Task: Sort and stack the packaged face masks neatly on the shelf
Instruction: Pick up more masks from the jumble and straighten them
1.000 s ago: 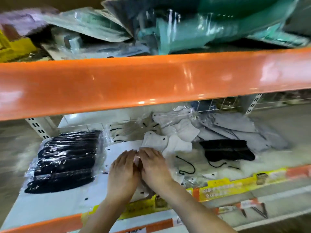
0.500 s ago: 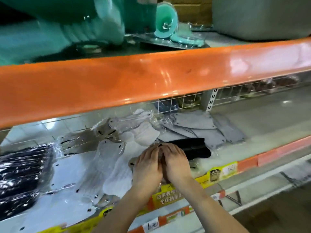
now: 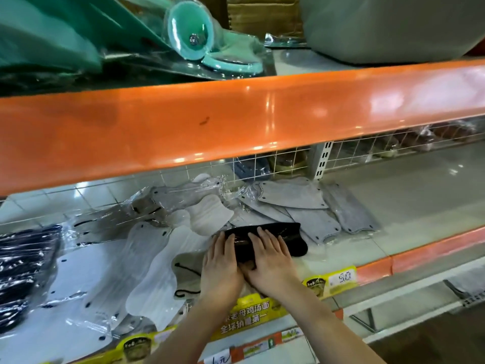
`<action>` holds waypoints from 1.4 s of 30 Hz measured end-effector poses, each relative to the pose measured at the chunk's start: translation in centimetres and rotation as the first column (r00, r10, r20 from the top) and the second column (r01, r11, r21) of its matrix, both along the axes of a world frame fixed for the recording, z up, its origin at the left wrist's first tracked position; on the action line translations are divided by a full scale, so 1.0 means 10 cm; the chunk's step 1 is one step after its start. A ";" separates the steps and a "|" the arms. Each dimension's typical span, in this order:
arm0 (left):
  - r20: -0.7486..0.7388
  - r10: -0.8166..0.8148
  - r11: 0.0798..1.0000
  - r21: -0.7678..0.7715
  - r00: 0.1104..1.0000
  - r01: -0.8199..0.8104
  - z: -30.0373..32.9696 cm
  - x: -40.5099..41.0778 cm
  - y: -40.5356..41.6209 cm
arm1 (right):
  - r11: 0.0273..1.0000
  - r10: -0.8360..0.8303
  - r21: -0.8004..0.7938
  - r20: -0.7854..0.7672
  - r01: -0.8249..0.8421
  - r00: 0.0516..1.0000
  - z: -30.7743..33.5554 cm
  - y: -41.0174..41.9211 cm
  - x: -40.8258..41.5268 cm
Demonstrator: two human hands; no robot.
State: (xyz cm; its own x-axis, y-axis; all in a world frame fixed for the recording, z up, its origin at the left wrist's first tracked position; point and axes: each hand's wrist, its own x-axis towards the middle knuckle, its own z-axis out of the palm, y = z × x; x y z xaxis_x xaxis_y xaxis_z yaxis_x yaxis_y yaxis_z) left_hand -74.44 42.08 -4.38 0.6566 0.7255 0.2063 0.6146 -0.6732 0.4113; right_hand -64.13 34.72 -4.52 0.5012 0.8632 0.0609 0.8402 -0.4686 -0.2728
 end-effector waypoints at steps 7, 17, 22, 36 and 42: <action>-0.020 0.058 0.997 0.058 0.998 -0.057 -0.02 -0.02 -0.01 | 0.987 -0.006 0.160 0.153 -0.019 0.988 -0.09 0.02 0.02; 0.373 0.118 0.993 -0.070 0.920 -0.099 -0.04 -0.07 0.00 | 0.912 0.012 0.403 0.176 -0.083 0.984 -0.13 -0.04 0.04; 0.396 0.206 0.957 -0.271 0.895 -0.101 0.16 -0.10 0.02 | 0.874 -0.050 0.485 0.100 -0.005 0.994 -0.02 -0.09 0.05; 0.431 0.410 0.352 -0.888 0.804 0.297 0.65 -0.19 0.33 | 0.694 0.186 0.717 -0.093 -0.064 0.978 0.25 0.00 0.03; 0.490 0.620 0.419 -0.867 0.614 0.268 0.65 -0.27 0.28 | 0.745 0.264 0.372 -0.927 0.554 0.266 0.48 -0.01 0.03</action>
